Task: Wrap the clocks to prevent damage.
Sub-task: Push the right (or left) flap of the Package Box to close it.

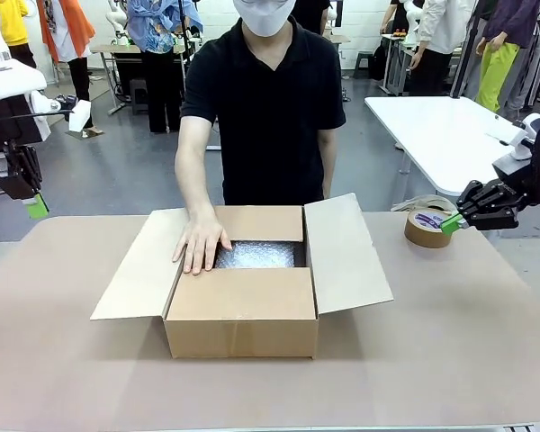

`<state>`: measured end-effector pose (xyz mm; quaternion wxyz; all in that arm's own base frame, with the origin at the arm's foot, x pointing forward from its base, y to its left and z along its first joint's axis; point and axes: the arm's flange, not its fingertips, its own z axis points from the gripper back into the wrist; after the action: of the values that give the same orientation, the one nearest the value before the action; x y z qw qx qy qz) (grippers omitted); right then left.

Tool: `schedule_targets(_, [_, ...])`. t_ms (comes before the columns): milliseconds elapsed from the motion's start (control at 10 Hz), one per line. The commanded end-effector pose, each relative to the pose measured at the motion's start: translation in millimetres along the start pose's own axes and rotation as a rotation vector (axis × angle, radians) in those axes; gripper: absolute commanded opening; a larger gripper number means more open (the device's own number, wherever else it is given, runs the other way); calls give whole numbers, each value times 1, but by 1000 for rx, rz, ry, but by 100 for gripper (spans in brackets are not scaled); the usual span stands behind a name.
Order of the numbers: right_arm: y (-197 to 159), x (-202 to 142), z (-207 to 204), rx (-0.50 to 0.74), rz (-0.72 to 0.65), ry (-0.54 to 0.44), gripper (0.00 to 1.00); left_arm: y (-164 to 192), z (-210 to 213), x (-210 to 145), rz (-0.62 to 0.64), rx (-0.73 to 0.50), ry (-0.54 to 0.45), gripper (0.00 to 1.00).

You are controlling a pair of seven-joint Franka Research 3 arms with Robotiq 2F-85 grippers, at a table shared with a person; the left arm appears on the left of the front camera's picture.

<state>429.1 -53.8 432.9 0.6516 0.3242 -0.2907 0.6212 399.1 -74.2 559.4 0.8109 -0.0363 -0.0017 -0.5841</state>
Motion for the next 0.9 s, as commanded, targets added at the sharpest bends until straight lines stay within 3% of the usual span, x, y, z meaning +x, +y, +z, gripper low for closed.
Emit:
schedule_targets(0, [0, 2, 0, -1, 18, -22, 1, 0, 2, 0, 16, 10, -2, 0])
schedule_targets(100, [0, 0, 0, 0, 0, 0, 1, 0, 2, 0, 16, 10, -2, 0])
schedule_targets(200, [-6, -12, -26, -33, 3, -65, 1, 0, 2, 0, 16, 10, -2, 0])
schedule_targets(500, [-8, -26, -84, -57, -38, -101, 1, 0, 2, 0, 16, 10, -2, 0])
schedule_targets(800, [-13, -33, -115, -71, -26, -91, 1, 0, 2, 0, 16, 10, -2, 0])
